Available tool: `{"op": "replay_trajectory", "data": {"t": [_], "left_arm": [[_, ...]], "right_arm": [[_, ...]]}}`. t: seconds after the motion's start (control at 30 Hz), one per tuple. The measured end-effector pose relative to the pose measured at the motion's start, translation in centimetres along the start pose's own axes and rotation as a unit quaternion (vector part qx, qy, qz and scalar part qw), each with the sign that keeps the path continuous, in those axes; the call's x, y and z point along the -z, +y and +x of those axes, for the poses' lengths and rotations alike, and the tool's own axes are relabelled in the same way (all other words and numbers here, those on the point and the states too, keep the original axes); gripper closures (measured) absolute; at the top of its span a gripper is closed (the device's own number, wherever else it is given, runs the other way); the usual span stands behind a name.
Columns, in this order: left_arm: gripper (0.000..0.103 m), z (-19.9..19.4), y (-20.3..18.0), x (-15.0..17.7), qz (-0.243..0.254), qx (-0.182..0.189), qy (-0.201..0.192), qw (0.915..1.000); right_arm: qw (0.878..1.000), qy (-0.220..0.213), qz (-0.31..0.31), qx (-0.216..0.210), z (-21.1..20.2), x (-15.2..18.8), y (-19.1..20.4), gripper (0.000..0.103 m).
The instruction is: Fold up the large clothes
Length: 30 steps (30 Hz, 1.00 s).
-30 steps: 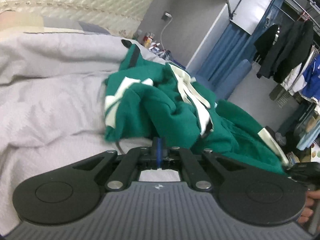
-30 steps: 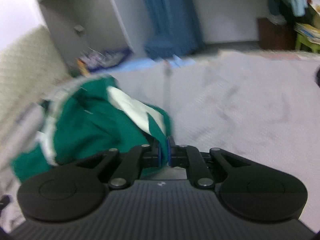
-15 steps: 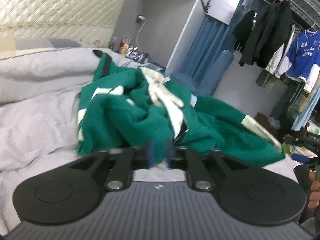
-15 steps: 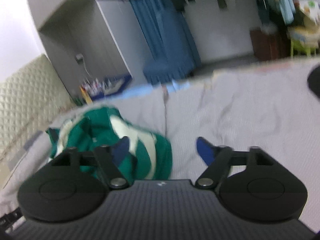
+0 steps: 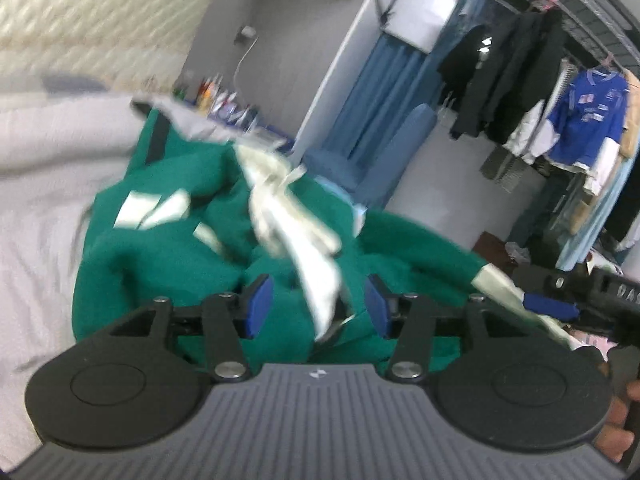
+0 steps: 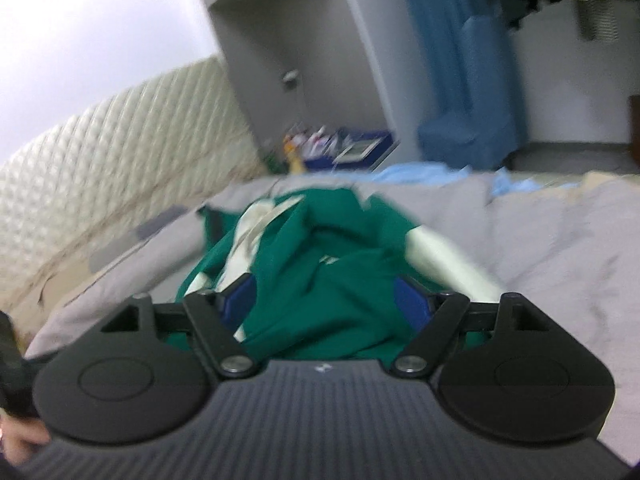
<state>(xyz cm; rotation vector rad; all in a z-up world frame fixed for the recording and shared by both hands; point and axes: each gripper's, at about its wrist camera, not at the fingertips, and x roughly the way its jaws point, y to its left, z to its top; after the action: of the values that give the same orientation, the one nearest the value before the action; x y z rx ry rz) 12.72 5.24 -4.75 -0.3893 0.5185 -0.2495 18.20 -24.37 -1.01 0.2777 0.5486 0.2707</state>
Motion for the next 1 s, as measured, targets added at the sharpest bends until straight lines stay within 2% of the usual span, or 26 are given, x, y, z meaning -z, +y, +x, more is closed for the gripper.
{"op": "replay_trajectory", "data": {"t": [0.13,0.27,0.43,0.53,0.63,0.73,0.8,0.83,0.87,1.0], "left_arm": [[0.047,2.1,2.7,0.8,-0.023,-0.025,0.021,0.9992],[0.047,3.8,4.5,1.2,-0.036,-0.048,0.039,0.9974],[0.048,6.3,6.3,1.8,-0.044,-0.079,0.064,0.9938],[0.048,7.5,7.2,1.8,-0.054,-0.08,0.072,0.9927],[0.048,7.9,7.6,1.6,-0.061,-0.077,0.071,0.9927],[0.048,8.0,8.0,1.5,-0.071,-0.072,0.068,0.9926],[0.048,8.0,8.1,1.6,-0.077,-0.07,0.065,0.9925],[0.048,7.8,8.1,1.7,-0.079,-0.069,0.063,0.9925],[0.048,7.7,8.1,1.7,-0.081,-0.069,0.061,0.9925],[0.048,7.0,7.5,1.7,-0.072,-0.067,0.05,0.9939]], "right_arm": [[0.999,0.036,-0.021,-0.021,4.0,0.7,1.8,0.025],[0.997,0.066,-0.028,-0.025,7.5,1.2,2.0,0.025],[0.996,0.072,-0.056,-0.016,10.0,1.7,2.7,0.025],[0.994,0.064,-0.09,-0.019,11.2,2.1,3.8,0.023],[0.988,0.076,-0.133,-0.022,12.2,3.0,5.0,0.021],[0.981,0.092,-0.173,-0.001,13.0,4.0,5.6,0.021],[0.98,0.097,-0.175,0.004,13.3,4.3,5.4,0.023],[0.981,0.103,-0.165,0.003,13.3,4.2,5.2,0.025],[0.981,0.111,-0.157,0.004,13.4,4.2,4.9,0.032],[0.982,0.119,-0.148,0.021,13.0,3.9,4.5,0.075]]}}
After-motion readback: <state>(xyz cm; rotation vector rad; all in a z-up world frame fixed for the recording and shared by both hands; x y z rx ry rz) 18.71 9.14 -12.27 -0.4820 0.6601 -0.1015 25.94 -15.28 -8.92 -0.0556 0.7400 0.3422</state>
